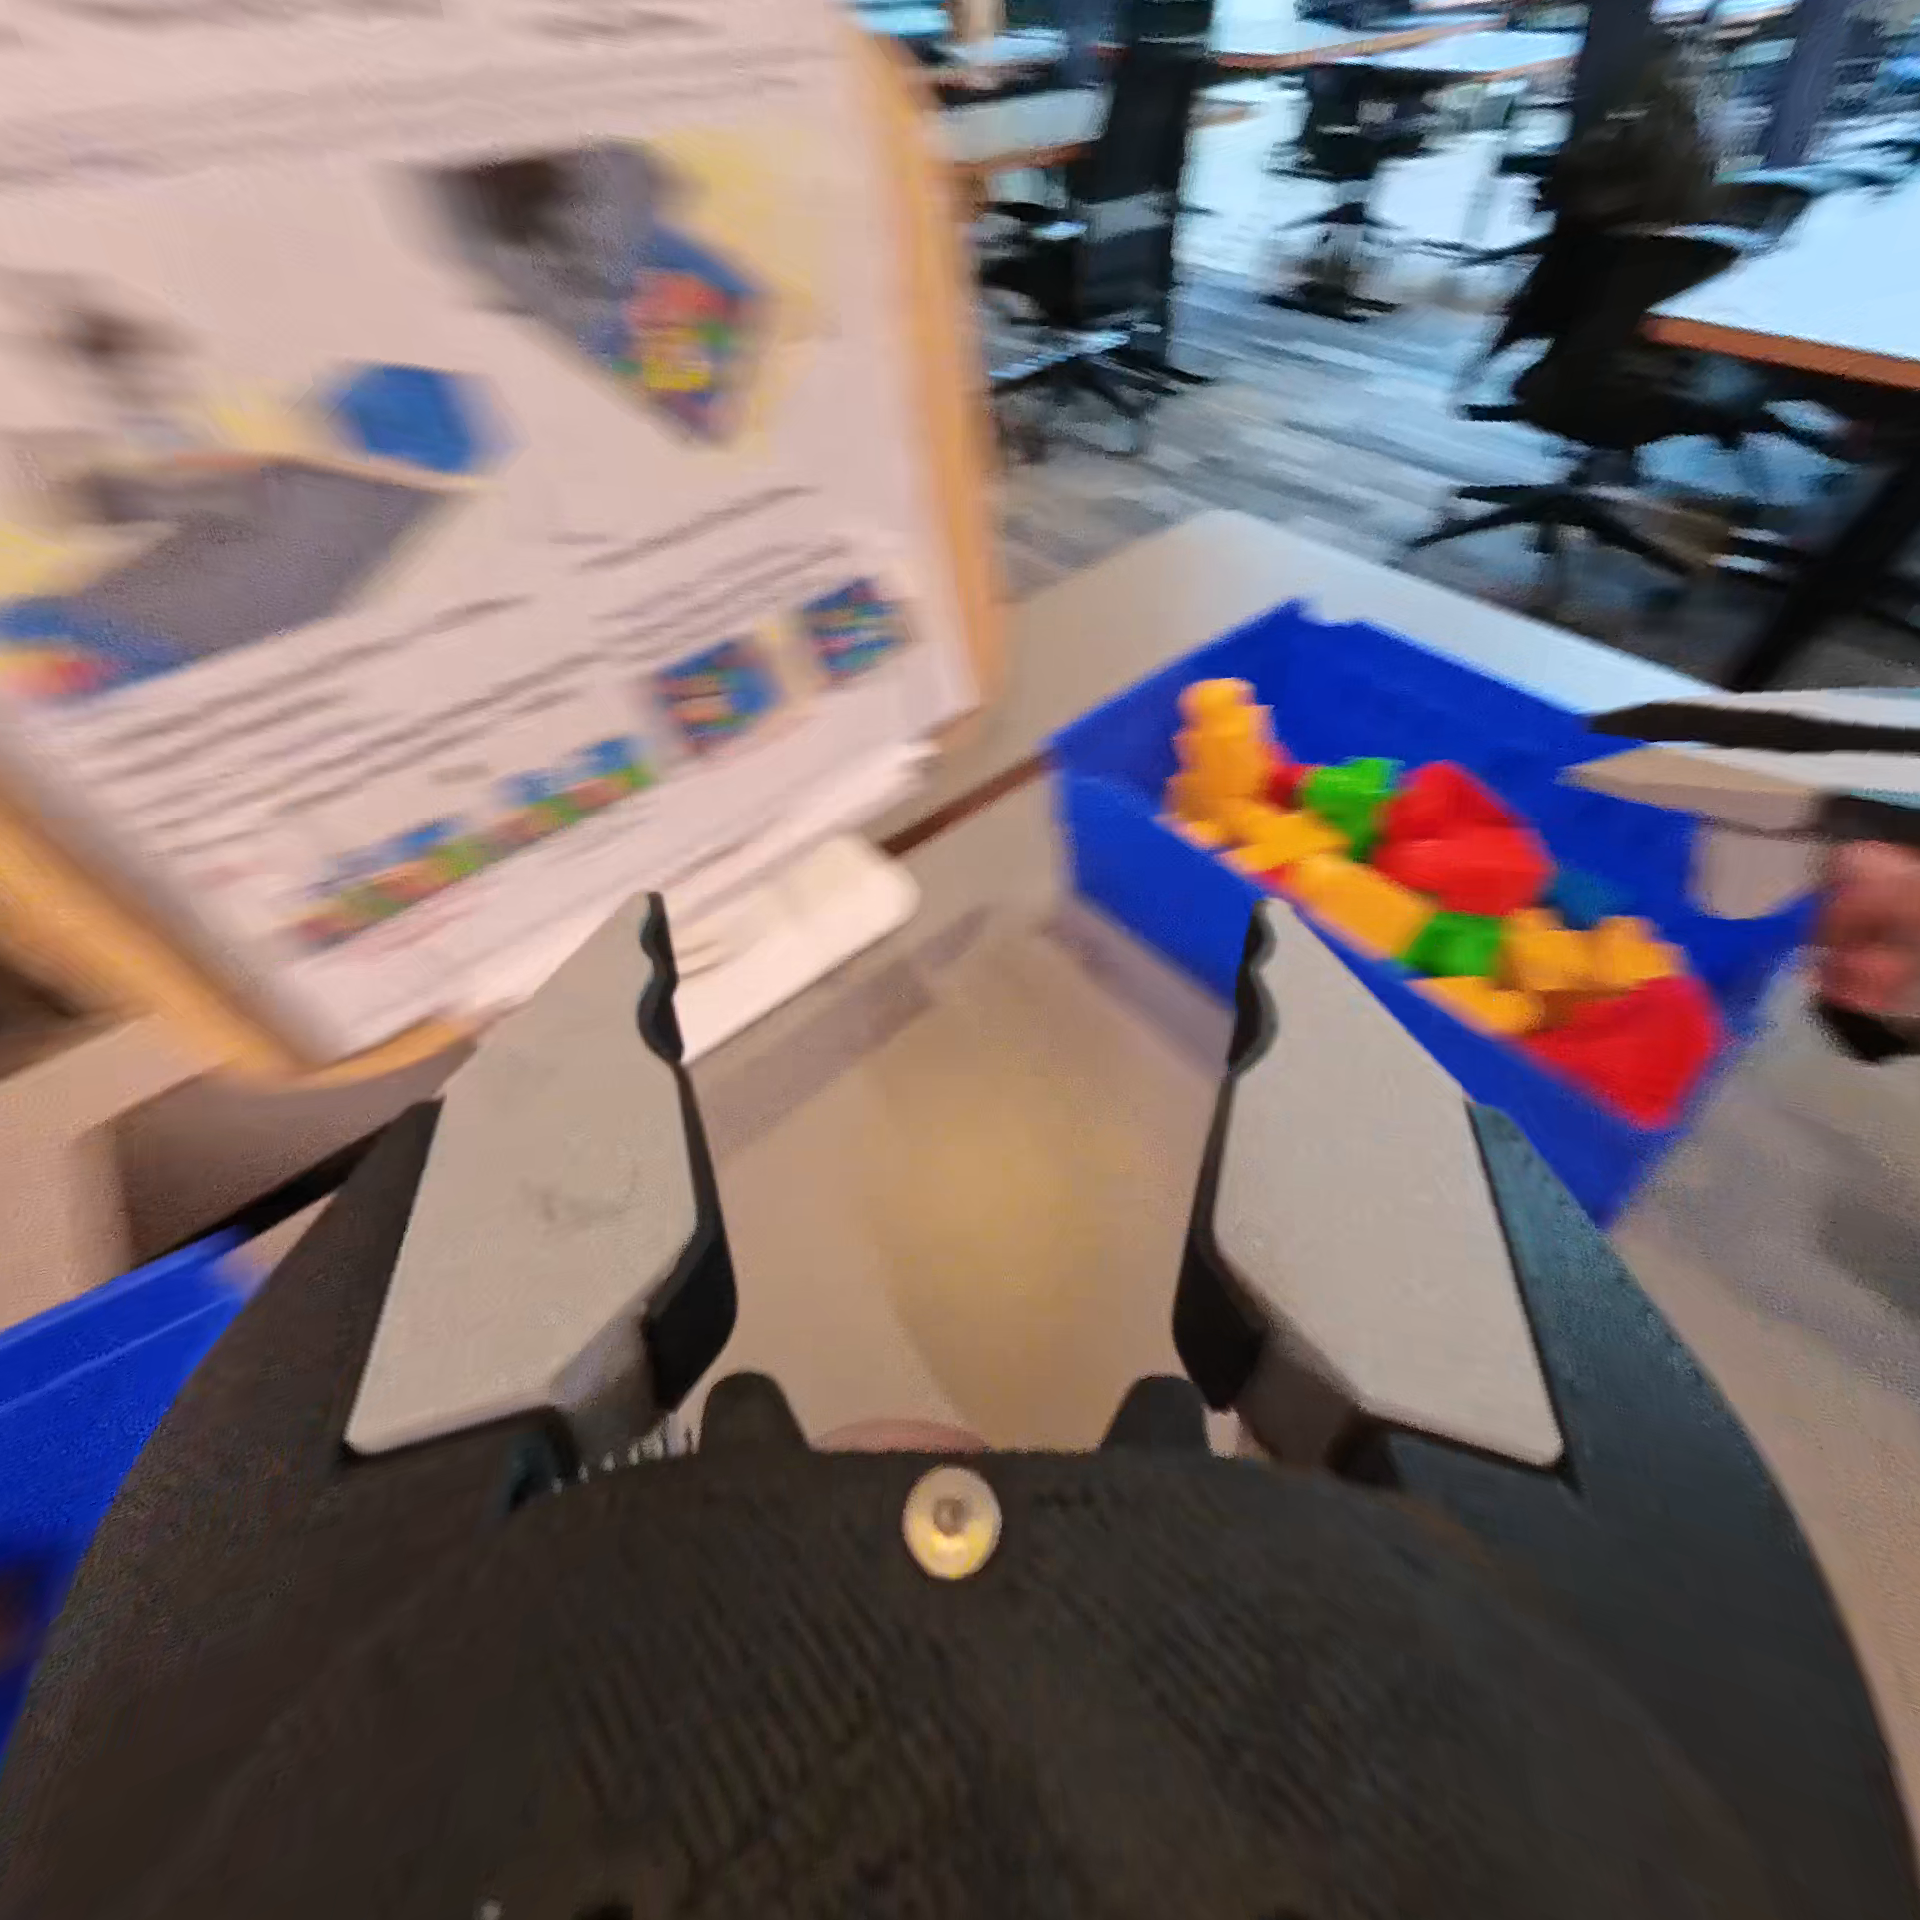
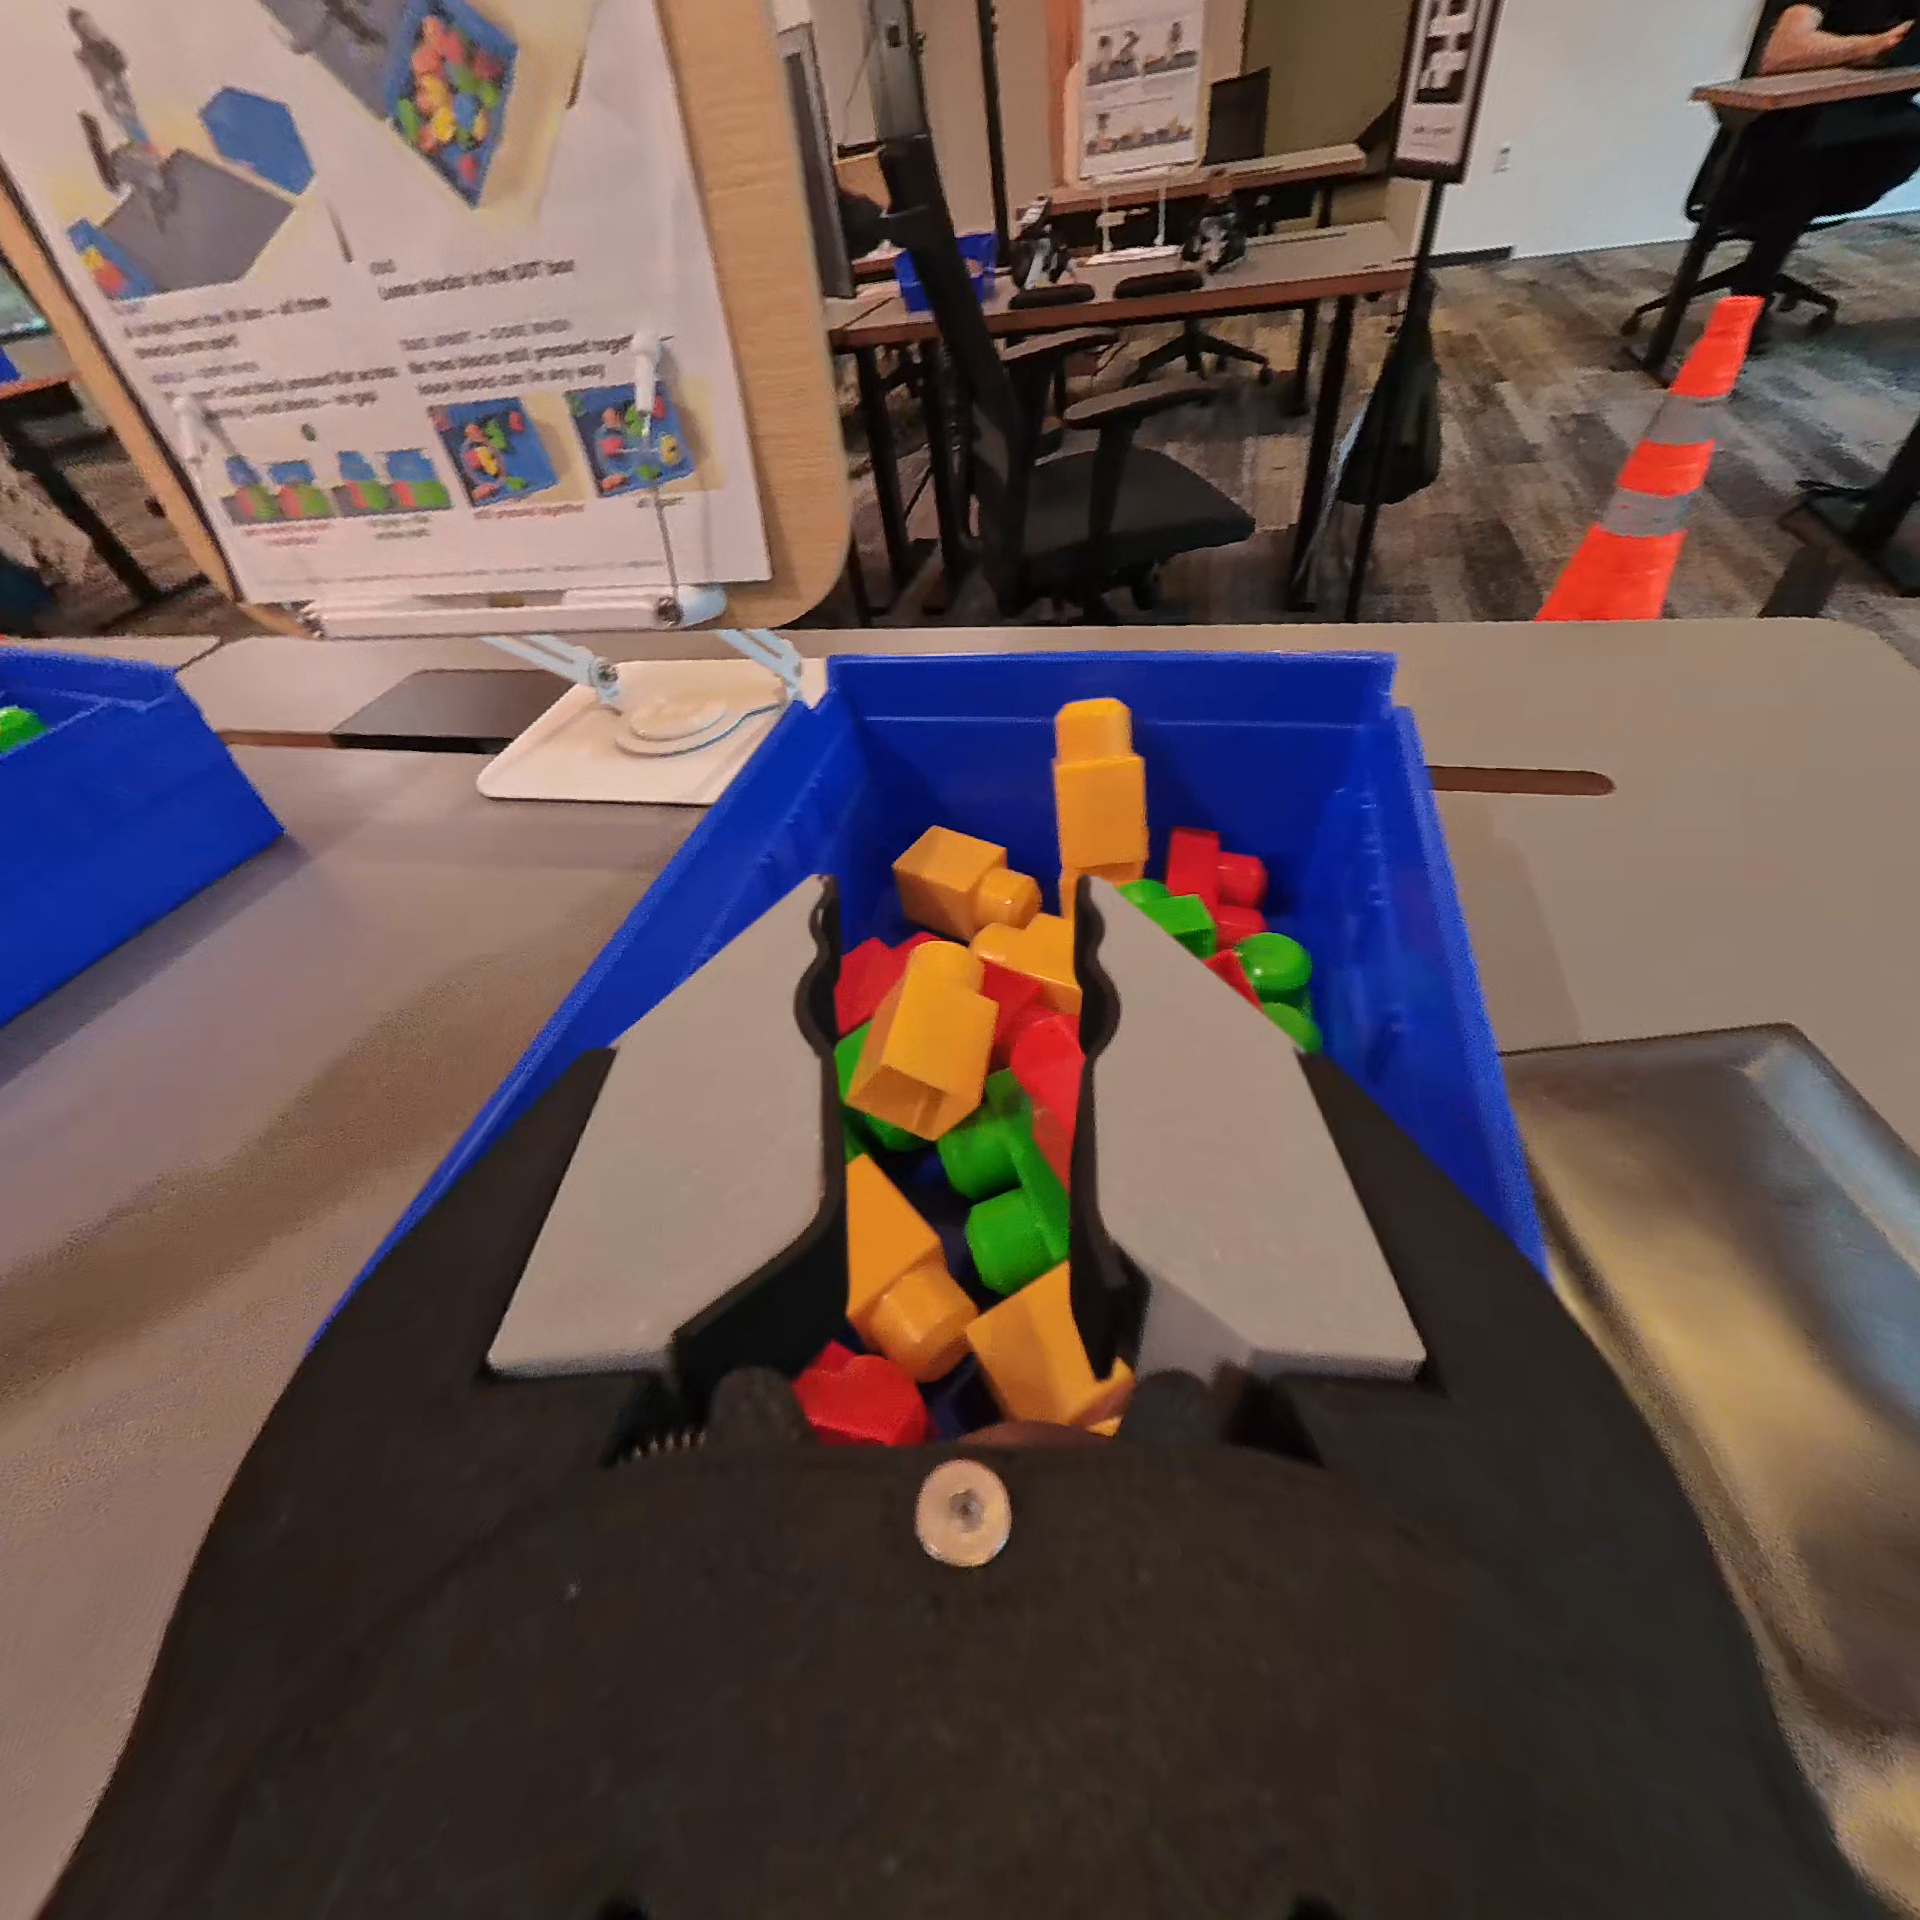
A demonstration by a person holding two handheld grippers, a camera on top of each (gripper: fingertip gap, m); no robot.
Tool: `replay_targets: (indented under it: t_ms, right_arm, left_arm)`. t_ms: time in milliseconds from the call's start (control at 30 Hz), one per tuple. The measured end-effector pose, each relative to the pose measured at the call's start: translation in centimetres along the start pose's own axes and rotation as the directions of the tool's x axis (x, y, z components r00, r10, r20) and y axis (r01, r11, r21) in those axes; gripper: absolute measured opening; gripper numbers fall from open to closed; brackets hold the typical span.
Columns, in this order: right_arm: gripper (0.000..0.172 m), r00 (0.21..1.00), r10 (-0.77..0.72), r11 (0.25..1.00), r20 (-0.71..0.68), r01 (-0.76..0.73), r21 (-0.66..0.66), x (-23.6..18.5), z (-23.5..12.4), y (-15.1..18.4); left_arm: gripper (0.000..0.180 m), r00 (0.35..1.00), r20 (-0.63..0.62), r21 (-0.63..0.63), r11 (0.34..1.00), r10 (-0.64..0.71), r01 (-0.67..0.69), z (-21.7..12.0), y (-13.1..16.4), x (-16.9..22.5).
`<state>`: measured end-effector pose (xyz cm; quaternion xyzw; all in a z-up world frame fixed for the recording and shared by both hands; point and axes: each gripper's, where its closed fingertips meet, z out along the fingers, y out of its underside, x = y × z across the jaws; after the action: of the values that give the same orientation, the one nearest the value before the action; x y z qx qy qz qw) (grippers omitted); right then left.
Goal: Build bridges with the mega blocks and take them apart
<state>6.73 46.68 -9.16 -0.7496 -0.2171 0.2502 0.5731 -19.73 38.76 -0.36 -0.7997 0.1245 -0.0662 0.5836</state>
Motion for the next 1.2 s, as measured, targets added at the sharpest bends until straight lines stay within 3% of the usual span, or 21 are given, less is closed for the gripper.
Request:
replay_targets:
  t_ms: [67, 167, 300, 467, 500, 533, 567, 700, 833, 933, 1000, 1100, 1200]
  right_arm:
    - [0.041, 0.999, -0.025, 1.000, 0.022, 0.026, -0.015, -1.2, 0.4, 0.2]
    - [0.041, 0.997, -0.054, 0.998, 0.051, 0.055, -0.022, -2.9, 0.7, 0.4]
    - [0.040, 0.992, -0.101, 0.994, 0.081, 0.104, -0.024, -5.1, 1.3, 0.8]
    - [0.038, 0.984, -0.158, 0.985, 0.081, 0.163, -0.053, -6.5, 2.3, 2.0]
    - [0.039, 0.983, -0.167, 0.983, 0.083, 0.172, -0.057, -6.7, 2.4, 2.1]
    - [0.039, 0.981, -0.177, 0.982, 0.085, 0.182, -0.059, -7.0, 2.5, 2.2]
    - [0.038, 0.978, -0.189, 0.979, 0.088, 0.194, -0.059, -7.2, 2.6, 2.3]
    - [0.037, 0.970, -0.218, 0.973, 0.106, 0.224, -0.051, -8.1, 2.6, 2.3]
    - [0.036, 0.962, -0.197, 0.979, 0.187, 0.202, -0.005, -10.3, 2.0, 1.7]
    - [0.036, 0.948, -0.221, 0.975, 0.229, 0.221, 0.024, -12.1, 1.6, 1.4]
    - [0.035, 0.940, -0.249, 0.968, 0.234, 0.247, 0.037, -12.8, 1.4, 1.3]
    - [0.033, 0.927, -0.259, 0.965, 0.270, 0.259, 0.039, -14.0, 1.4, 1.7]
    - [0.028, 0.887, -0.265, 0.961, 0.379, 0.276, 0.026, -16.4, 1.1, 2.7]
  left_arm:
    - [0.099, 0.983, 0.184, -0.011, 1.000, 0.005, -0.003, -4.7, 1.4, -8.2]
    - [0.093, 0.935, 0.348, -0.101, 0.988, -0.073, 0.115, -9.7, 6.6, -18.6]
    - [0.087, 0.855, 0.497, -0.208, 0.936, -0.148, 0.284, -10.9, 15.3, -27.9]
    - [0.086, 0.816, 0.569, -0.339, 0.874, -0.103, 0.347, -7.7, 22.3, -32.2]
    - [0.079, 0.807, 0.583, -0.359, 0.863, -0.090, 0.356, -7.2, 23.2, -32.9]
    - [0.050, 0.809, 0.580, -0.373, 0.853, -0.092, 0.364, -6.7, 23.9, -33.2]
    - [0.036, 0.813, 0.575, -0.383, 0.848, -0.091, 0.366, -6.4, 24.4, -33.4]
    - [0.036, 0.827, 0.560, -0.394, 0.863, -0.047, 0.316, -7.1, 23.6, -33.3]
    - [0.035, 0.875, 0.477, -0.262, 0.937, -0.082, 0.231, -9.1, 18.3, -29.8]
    - [0.035, 0.947, 0.321, -0.165, 0.984, -0.006, 0.062, -10.1, 12.5, -22.5]
    - [0.035, 0.985, 0.135, -0.146, 0.986, 0.103, -0.083, -9.8, 10.0, -15.3]
    - [0.034, 0.948, -0.221, -0.149, 0.952, 0.231, -0.267, -8.0, 11.0, -3.1]
    - [0.034, 0.855, -0.459, -0.204, 0.908, 0.242, -0.366, -5.4, 16.0, 5.3]
